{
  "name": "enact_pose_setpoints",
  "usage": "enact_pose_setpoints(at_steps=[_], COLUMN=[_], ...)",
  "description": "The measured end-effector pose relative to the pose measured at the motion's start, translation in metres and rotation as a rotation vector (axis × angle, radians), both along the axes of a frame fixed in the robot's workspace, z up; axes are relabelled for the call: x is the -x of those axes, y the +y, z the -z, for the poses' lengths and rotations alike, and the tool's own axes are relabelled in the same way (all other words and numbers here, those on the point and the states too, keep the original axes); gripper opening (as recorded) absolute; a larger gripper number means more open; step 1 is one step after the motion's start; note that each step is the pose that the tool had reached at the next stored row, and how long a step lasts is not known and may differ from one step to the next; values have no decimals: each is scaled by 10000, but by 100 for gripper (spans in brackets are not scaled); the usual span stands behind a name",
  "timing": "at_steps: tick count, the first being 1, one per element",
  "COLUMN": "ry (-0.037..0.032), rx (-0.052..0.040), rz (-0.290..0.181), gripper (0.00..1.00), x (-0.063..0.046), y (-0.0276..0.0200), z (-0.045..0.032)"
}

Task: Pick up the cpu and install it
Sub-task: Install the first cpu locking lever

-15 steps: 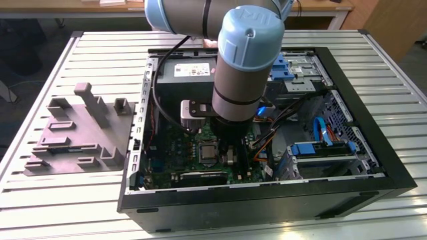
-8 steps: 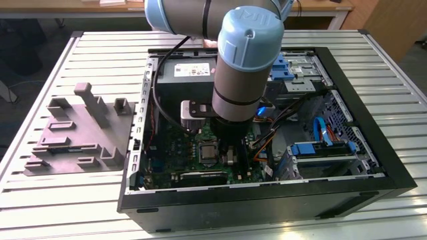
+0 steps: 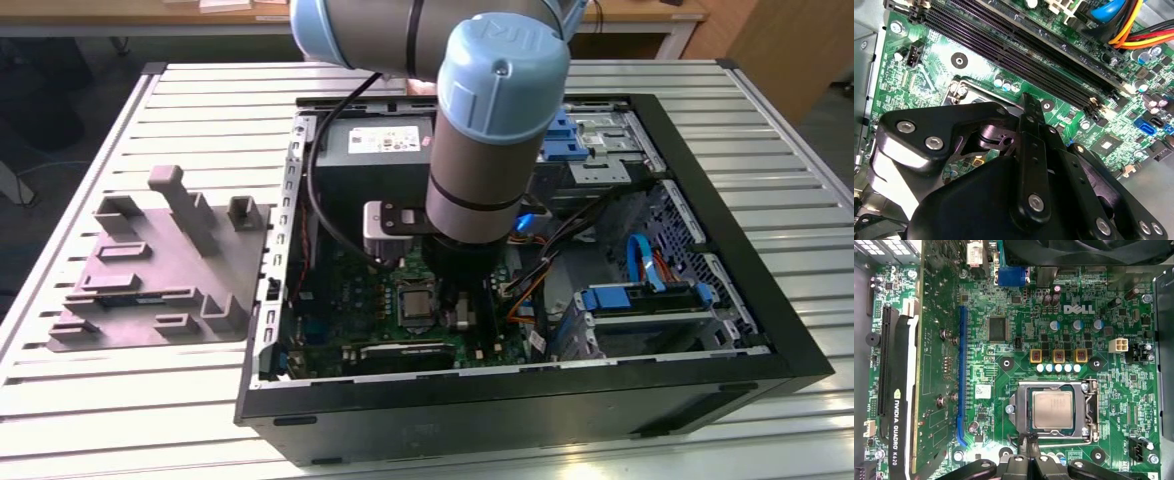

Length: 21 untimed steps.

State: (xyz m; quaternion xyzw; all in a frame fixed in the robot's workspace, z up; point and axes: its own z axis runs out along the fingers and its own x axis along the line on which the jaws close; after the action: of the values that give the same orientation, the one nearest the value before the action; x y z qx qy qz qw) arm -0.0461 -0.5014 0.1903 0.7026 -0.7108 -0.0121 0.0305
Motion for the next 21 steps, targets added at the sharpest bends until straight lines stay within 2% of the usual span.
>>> enact_pose_setpoints(at_steps=[16, 21], ry=[-38, -38], rx=[-11, -14], rz=[-5, -6], gripper=[11, 11], x=[-29, -29], y=[0, 1], z=[21, -40])
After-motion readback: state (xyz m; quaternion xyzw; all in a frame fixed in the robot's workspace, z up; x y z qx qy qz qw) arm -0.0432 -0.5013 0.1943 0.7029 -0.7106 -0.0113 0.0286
